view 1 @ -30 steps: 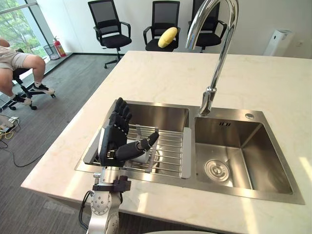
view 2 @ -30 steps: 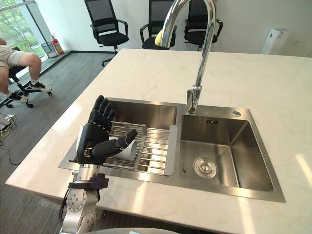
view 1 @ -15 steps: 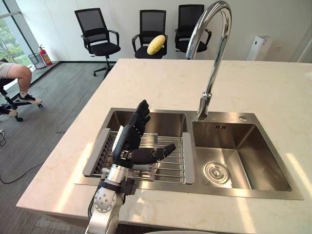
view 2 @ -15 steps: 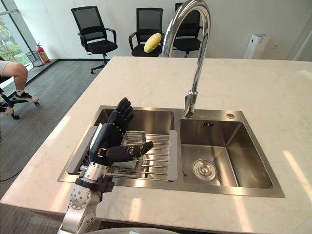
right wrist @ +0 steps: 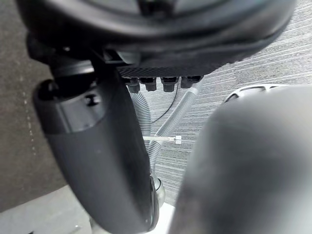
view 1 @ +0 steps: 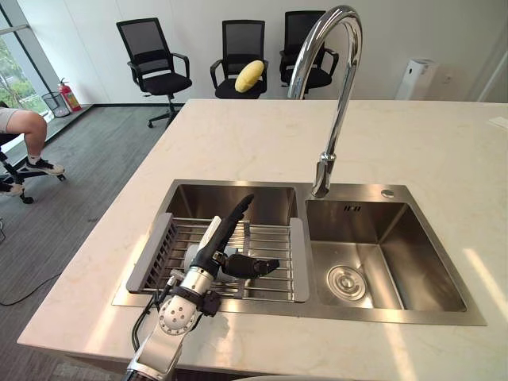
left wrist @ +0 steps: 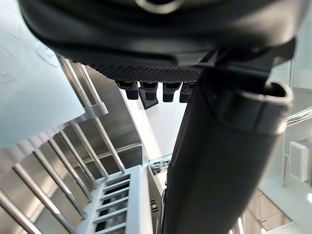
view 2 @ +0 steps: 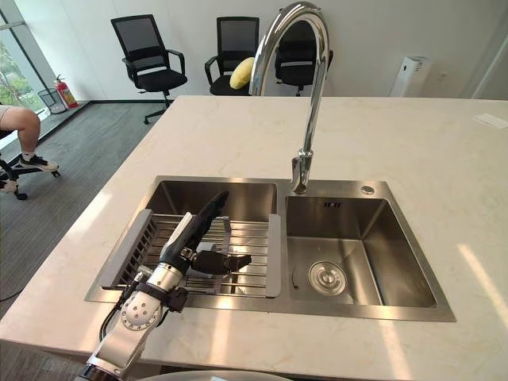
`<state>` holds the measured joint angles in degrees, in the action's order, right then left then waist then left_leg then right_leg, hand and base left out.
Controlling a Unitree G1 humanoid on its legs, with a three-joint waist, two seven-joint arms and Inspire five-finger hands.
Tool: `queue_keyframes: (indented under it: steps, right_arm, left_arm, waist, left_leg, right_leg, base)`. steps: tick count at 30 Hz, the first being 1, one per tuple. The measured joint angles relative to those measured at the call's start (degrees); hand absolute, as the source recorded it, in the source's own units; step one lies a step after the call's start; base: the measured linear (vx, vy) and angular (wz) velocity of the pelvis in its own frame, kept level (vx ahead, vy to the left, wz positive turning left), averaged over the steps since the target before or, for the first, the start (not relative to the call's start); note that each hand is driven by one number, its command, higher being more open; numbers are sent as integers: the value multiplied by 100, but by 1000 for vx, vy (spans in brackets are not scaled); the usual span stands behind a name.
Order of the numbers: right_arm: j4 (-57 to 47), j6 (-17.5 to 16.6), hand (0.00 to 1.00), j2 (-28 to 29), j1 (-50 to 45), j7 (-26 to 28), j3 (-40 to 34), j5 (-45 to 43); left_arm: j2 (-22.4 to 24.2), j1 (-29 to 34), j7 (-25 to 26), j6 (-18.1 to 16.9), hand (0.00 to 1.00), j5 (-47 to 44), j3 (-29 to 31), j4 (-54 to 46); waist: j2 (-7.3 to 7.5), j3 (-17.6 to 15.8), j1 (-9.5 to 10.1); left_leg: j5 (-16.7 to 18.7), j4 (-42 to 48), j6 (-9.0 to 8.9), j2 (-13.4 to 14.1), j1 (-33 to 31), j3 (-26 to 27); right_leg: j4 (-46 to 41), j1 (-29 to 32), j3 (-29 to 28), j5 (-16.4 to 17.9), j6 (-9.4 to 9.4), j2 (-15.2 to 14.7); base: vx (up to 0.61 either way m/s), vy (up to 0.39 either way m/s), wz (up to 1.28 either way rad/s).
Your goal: Walk over to the sink, pick up the cup, carry it to the dishwasher, place the cup inside the dishwasher, then close the dishwasher door
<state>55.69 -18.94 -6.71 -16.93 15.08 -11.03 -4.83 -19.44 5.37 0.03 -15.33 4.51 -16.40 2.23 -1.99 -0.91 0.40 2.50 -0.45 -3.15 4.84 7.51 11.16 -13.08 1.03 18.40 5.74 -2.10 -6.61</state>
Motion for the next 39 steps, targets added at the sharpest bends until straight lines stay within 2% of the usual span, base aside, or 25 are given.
queue_keyframes:
  steps: [9, 14, 20, 29, 34, 39]
  right_arm:
    - [124, 72, 100, -34, 6, 34, -27, 84]
    - [125, 78, 100, -6, 38, 91, -108, 178]
    - [125, 82, 100, -4, 37, 148, -137, 226]
    - [125, 89, 100, 12, 18, 206, -218, 281]
    - [124, 93, 100, 14, 25, 238, -268, 422]
    - [124, 93, 100, 14, 45, 248, -273, 453]
  left_arm:
    - [-428, -228, 147, 57, 100, 196, 53, 98]
    - [-634, -245, 117, 66, 100, 341, 327, 94]
    - [-868, -251, -189, 55, 100, 352, 566, 45]
    - [-1125, -257, -305, 30, 100, 451, 821, 20]
    - [-1238, -257, -534, -128, 100, 439, 1163, -18]
    - [-1386, -257, -821, -261, 100, 387, 1223, -32]
  waist:
    - [13, -10, -30]
    - [27, -24, -36]
    - [37, -30, -9]
    - [56, -43, 19]
    - [58, -45, 36]
    - [58, -45, 48]
  left_leg:
    - [-27, -80, -12, 9, 37, 31]
    - [-28, -98, -10, 2, 57, 31]
    - [-33, -103, -2, -5, 65, 17]
    - [-44, -144, -9, -4, 66, -72]
    - [-44, -162, -8, -14, 67, -84]
    - [-46, -151, -5, -20, 68, -98]
  right_leg:
    - [-9, 22, -36, 12, 27, 36]
    - [-16, 17, -39, 16, 30, 35]
    - [-36, 12, -29, 33, 32, 23]
    - [-112, 14, 61, 137, 28, 2]
    - [-120, 13, 72, 143, 25, -5]
    - [-155, 14, 81, 158, 25, -23]
  base:
    - [-3, -2, -1]
    - [0, 0, 0]
    - [0, 0, 0]
    - [17, -13, 5]
    - [7, -2, 0]
    - [0, 0, 0]
